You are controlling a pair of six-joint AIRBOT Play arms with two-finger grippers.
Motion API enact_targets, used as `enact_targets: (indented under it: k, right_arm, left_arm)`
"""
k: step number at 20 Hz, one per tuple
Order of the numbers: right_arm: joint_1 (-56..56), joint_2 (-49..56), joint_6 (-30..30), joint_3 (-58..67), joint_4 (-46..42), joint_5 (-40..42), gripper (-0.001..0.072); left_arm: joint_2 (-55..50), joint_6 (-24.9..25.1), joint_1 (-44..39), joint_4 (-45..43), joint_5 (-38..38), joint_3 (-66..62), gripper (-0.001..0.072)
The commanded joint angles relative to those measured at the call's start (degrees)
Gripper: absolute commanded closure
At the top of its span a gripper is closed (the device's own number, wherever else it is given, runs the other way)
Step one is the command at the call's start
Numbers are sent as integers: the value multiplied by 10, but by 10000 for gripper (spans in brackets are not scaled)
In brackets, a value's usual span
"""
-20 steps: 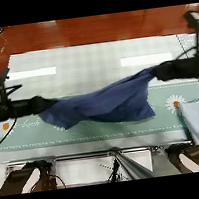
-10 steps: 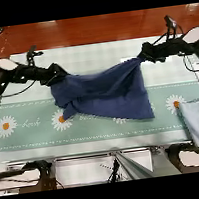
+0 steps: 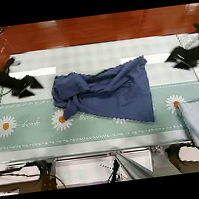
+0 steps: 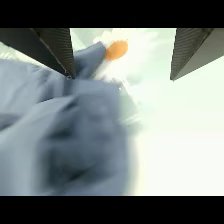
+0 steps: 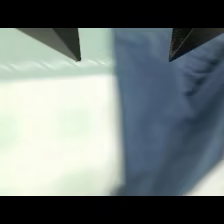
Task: Fold the shirts.
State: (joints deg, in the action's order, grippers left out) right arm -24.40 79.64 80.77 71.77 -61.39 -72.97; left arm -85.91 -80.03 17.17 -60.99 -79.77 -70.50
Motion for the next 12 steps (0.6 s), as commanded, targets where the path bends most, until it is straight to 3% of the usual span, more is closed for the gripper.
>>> enact_targets:
  k: [1, 4, 6, 12]
  right_arm:
    - [-87, -101, -17, -156, -3, 52, 83]
    - [-90, -162, -77, -318, 99, 120, 84]
    - [-90, -167, -111, -369, 156, 118, 84]
    - [-89, -167, -130, -388, 175, 86, 84]
  left_arm:
    - [64, 14, 72, 48, 76, 149, 1]
    - [59, 99, 67, 216, 154, 238, 3]
    - [37, 139, 53, 292, 172, 241, 3]
    - [-31, 173, -10, 310, 143, 206, 4]
